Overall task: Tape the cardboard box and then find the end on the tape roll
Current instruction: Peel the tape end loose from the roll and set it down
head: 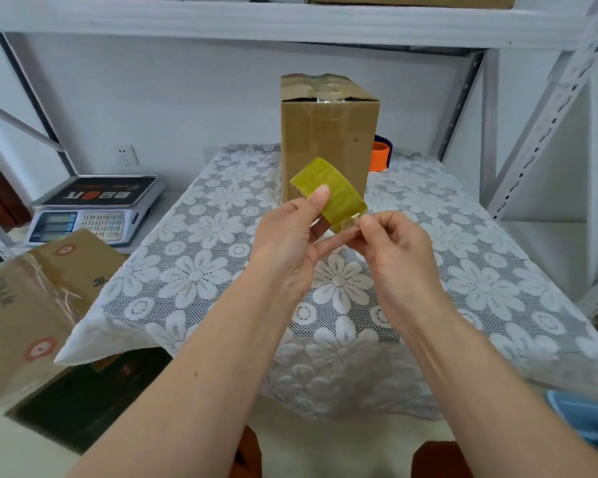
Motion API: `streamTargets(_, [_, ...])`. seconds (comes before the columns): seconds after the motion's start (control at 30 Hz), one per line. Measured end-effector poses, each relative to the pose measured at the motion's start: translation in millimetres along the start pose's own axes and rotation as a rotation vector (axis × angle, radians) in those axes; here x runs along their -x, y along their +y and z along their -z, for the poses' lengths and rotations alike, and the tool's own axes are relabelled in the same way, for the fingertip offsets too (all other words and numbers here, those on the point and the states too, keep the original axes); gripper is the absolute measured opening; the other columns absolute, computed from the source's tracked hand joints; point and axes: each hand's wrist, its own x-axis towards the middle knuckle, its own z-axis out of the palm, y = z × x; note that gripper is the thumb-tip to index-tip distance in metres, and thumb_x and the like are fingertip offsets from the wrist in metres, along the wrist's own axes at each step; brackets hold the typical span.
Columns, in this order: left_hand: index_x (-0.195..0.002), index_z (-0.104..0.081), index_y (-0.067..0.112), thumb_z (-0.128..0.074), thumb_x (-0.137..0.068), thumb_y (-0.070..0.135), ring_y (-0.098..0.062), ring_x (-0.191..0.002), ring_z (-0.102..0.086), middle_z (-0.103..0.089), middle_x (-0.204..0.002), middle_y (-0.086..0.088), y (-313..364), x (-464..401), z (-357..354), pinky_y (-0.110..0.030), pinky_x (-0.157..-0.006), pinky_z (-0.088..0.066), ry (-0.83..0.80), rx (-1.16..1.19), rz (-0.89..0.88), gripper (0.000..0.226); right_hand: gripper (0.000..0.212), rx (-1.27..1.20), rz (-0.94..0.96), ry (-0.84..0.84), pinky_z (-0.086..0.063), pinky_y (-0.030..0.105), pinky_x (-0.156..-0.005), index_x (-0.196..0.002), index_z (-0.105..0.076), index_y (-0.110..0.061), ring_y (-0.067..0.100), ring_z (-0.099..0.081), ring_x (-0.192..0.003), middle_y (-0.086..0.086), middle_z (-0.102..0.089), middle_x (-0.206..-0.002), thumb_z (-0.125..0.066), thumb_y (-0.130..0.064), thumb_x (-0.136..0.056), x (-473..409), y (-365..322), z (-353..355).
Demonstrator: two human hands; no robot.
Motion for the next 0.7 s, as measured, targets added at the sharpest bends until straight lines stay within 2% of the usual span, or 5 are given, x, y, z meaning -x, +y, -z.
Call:
streamTargets(0.27, [-0.081,-0.063,0.000,-0.066,-0.086,0.011,-0.021,-0.060,-0.071,-0.071,-0.066,-0.009,8,-2,2,-0.041,-0.057,-0.061,0.092,-0.013,0.050,0.012,0.014,0.129,0.053,-0.031,-0.053,0.041,-0.093,-0.088,-0.059,0.003,0.028,-0.069,-0.092,0.016,-0.071,-0.090,-0.054,-0.010,-0.093,0,5,-2])
streamTargets(0.4, [-0.077,-0.063,-0.001,-0.067,-0.085,0.013,-0.020,-0.062,-0.071,-0.071,-0.066,-0.009,10,-1,1,-0.039,-0.056,-0.061,0.128,-0.039,0.030,0.017,0.012,0.061,0.033,-0.019,-0.054,0.038,-0.092,-0.087,-0.061,0.000,0.028,-0.070,-0.091,0.012,-0.071,-0.086,-0.057,-0.011,-0.091,0,7,-6])
streamTargets(0.47, [-0.086,-0.058,-0.005,-0.067,-0.087,0.015,-0.023,-0.065,-0.072,-0.071,-0.071,-0.012,9,-2,0,-0.037,-0.056,-0.061,0.125,-0.061,-0.020,0.021,0.012,-0.023,-0.001,0.002,-0.055,0.037,-0.090,-0.082,-0.062,-0.004,0.025,-0.070,-0.088,0.011,-0.070,-0.084,-0.060,-0.013,-0.090,0,6,-6])
streamTargets(0.6, [-0.096,-0.044,0.011,-0.060,-0.089,0.005,-0.033,-0.081,-0.073,-0.065,-0.102,-0.026,2,-1,-4,-0.041,-0.070,-0.061,0.064,-0.172,-0.216,0.019,0.014,-0.345,-0.107,0.043,-0.054,0.031,-0.087,-0.073,-0.058,-0.007,0.021,-0.064,-0.085,0.012,-0.066,-0.085,-0.063,-0.008,-0.086,-4,-3,-2])
streamTargets(0.7, [-0.092,-0.054,0.014,-0.062,-0.082,-0.009,-0.027,-0.092,-0.071,-0.067,-0.102,-0.019,-9,2,-6,-0.036,-0.082,-0.057,-0.081,-0.484,-0.390,0.026,0.021,-0.472,-0.141,0.083,-0.054,0.029,-0.083,-0.067,-0.055,-0.010,0.019,-0.064,-0.079,0.012,-0.066,-0.081,-0.064,-0.004,-0.084,-7,-7,2])
